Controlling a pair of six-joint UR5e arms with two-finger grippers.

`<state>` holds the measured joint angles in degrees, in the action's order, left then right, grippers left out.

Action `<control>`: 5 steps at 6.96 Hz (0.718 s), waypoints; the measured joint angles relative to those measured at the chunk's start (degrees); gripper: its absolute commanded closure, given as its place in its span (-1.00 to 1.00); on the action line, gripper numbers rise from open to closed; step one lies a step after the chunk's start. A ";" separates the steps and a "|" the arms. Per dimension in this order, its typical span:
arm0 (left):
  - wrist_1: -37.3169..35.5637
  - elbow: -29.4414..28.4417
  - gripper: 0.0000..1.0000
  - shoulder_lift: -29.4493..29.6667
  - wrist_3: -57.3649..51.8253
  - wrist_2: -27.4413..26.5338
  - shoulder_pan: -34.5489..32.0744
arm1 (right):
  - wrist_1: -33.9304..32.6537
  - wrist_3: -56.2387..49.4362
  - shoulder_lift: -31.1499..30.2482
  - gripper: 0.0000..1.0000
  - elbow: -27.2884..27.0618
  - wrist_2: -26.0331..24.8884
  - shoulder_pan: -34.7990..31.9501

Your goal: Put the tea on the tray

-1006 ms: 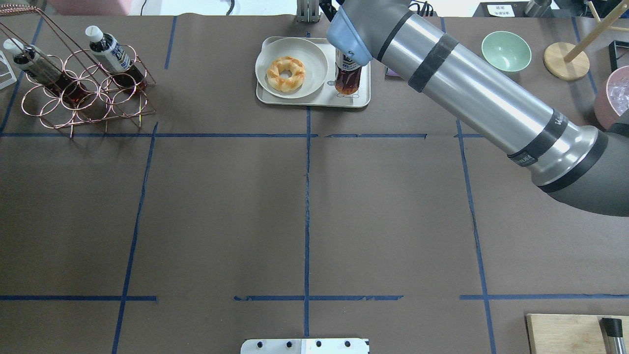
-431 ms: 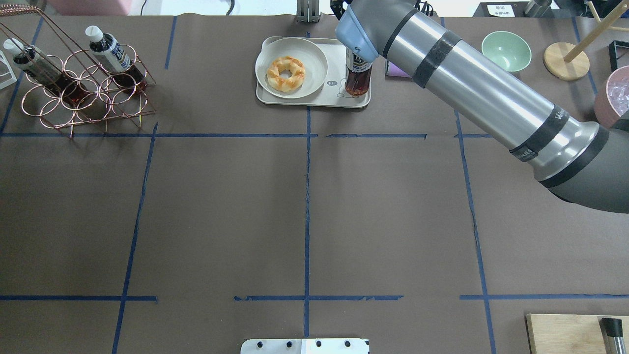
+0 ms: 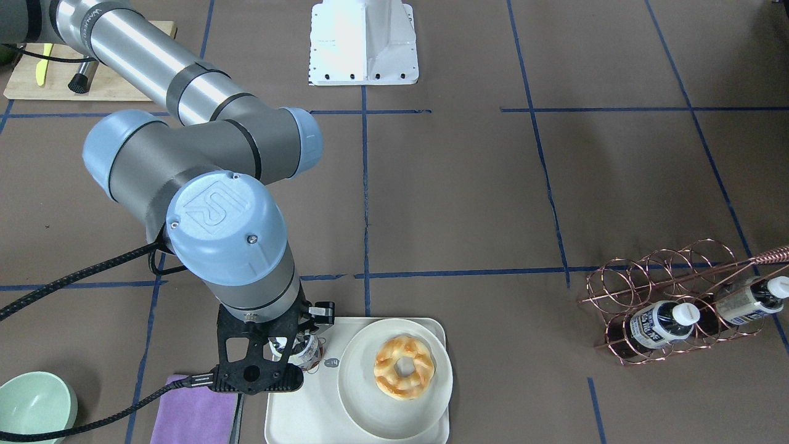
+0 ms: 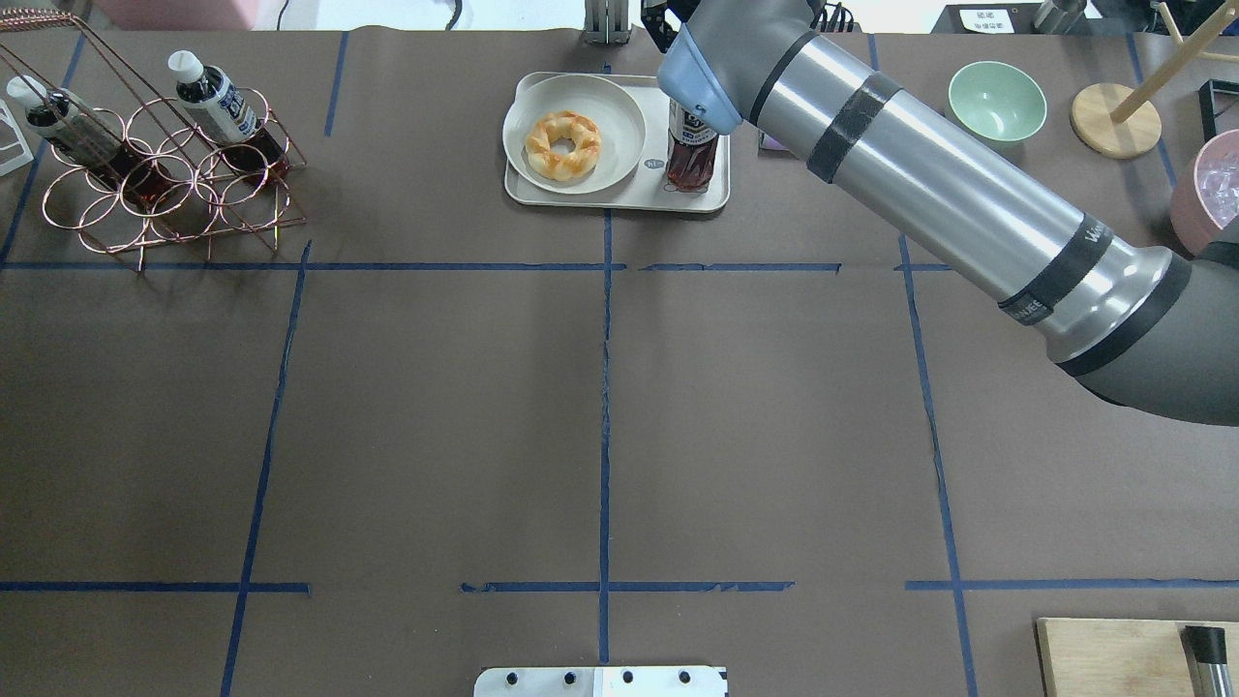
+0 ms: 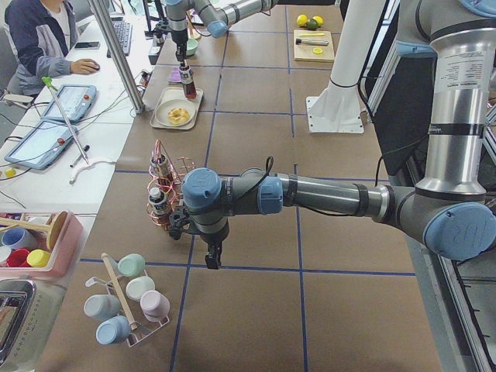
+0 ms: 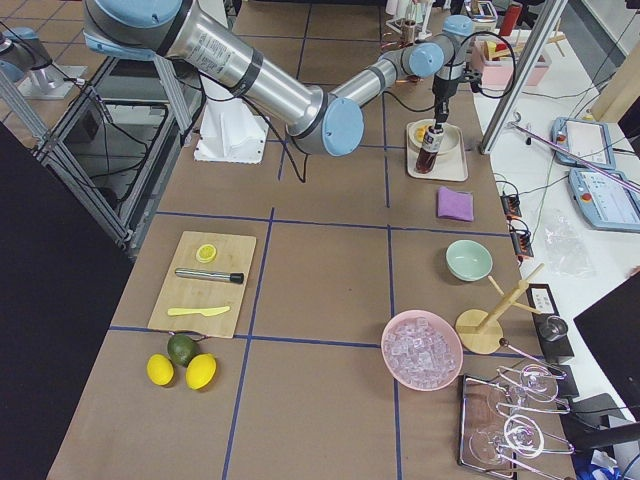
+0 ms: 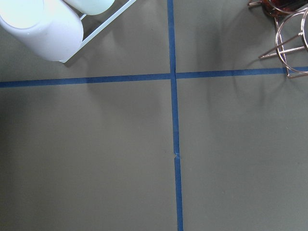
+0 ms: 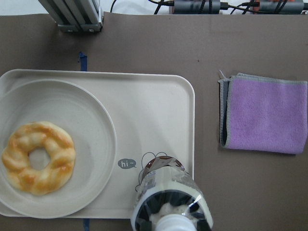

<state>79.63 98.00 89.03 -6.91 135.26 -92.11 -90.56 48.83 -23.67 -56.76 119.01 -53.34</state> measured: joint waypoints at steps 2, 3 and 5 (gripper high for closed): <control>0.00 -0.05 -1.00 0.00 -0.02 0.00 0.00 | 0.19 0.02 -0.10 -0.98 0.00 -0.02 0.23; 0.00 -0.07 -1.00 0.00 -0.03 0.00 0.00 | 0.15 0.05 -0.06 -0.98 0.00 -0.06 0.37; 0.00 -0.07 -1.00 0.00 -0.03 -0.06 0.00 | -0.33 0.00 0.22 -0.99 -0.93 1.76 -0.81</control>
<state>79.63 97.93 89.03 -6.94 135.20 -92.11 -90.90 48.83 -23.45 -57.69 120.77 -54.14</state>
